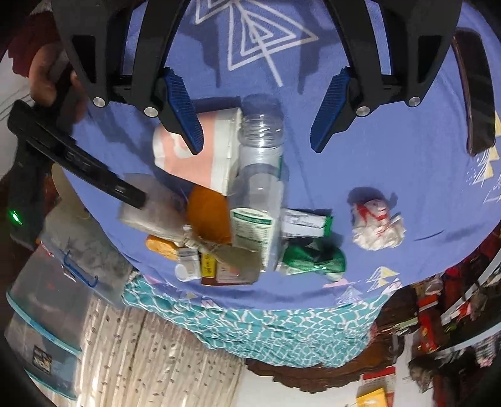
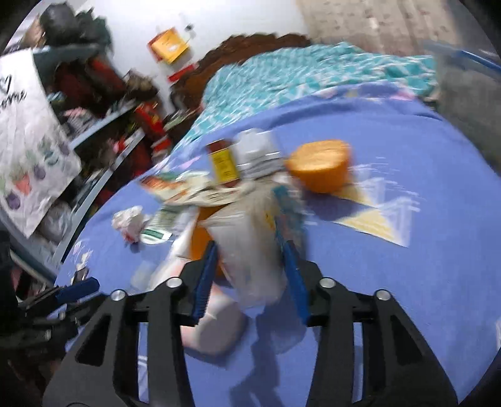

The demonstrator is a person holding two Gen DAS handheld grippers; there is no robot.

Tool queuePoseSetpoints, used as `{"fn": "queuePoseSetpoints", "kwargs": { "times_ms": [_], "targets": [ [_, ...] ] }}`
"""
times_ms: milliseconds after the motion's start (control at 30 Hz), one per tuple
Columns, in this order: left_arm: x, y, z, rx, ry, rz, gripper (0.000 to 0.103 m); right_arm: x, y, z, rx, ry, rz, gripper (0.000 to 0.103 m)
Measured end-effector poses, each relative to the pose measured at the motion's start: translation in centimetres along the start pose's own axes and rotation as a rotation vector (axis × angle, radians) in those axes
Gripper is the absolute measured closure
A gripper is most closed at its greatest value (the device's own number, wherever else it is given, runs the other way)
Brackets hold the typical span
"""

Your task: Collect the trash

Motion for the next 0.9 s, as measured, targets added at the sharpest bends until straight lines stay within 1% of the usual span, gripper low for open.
{"fn": "queuePoseSetpoints", "kwargs": {
  "times_ms": [100,133,200,233,267,333,367,433,500,600,700,733,800,867,900],
  "targets": [
    [-0.7,0.7,1.7,0.021,-0.006,0.035,0.036,-4.5,-1.7,-1.1,0.022,-0.06,0.098,0.059],
    [-0.6,0.8,2.2,0.027,0.003,0.037,0.036,-5.4,-2.2,-1.2,0.031,-0.071,0.117,0.057],
    [0.0,1.6,3.4,0.045,0.022,0.02,0.036,-7.0,-2.9,-1.7,0.042,-0.085,0.156,0.057],
    [0.3,2.0,3.7,0.047,0.024,0.01,0.036,-7.5,-3.1,-1.8,0.041,-0.089,0.168,0.051],
    [0.7,2.5,4.1,0.044,0.033,0.002,0.036,-7.7,-3.5,-1.9,0.036,-0.091,0.178,0.04],
    [1.3,3.3,4.4,0.04,0.057,-0.003,0.036,-8.1,-3.5,-2.4,0.011,-0.101,0.189,0.032],
    [1.6,3.7,4.5,0.037,0.057,-0.009,0.036,-8.1,-3.4,-2.5,0.002,-0.101,0.188,0.03],
    [2.1,4.5,4.5,0.033,0.032,-0.026,0.036,-7.8,-3.1,-2.8,-0.018,-0.097,0.181,0.028],
    [2.8,5.6,4.7,0.034,-0.01,-0.06,0.035,-7.6,-3.0,-2.7,-0.027,-0.098,0.175,0.025],
    [3.6,6.8,5.6,0.05,-0.04,-0.105,0.036,-7.5,-2.9,-2.3,-0.019,-0.105,0.164,0.021],
    [2.9,7.5,7.2,0.085,-0.085,-0.09,0.037,-7.4,-2.2,-1.6,-0.006,-0.113,0.137,0.013],
    [2.5,7.5,7.6,0.098,-0.086,-0.077,0.043,-7.3,-2.1,-1.4,-0.005,-0.119,0.128,0.01],
    [1.7,7.9,8.0,0.095,-0.039,-0.029,0.047,-7.0,-1.3,-0.8,0.002,-0.138,0.095,0.008],
    [0.8,8.1,7.9,0.081,-0.022,0.012,0.06,-6.5,-0.5,0.5,0.027,-0.164,0.037,0.006],
    [0.0,8.3,7.8,0.074,-0.019,0.039,0.061,-6.2,-0.4,1.1,0.044,-0.177,0.012,0.006]
  ]
}}
Point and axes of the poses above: each gripper's, at about its wrist camera, not at the fingertips, and z roughly the way its jaws point, x to its left, y to its top, the point moved 7 cm from there along z, roughly the way its jaws point, and after that the axes turned 10 degrees about -y, right-handed, at the moved point
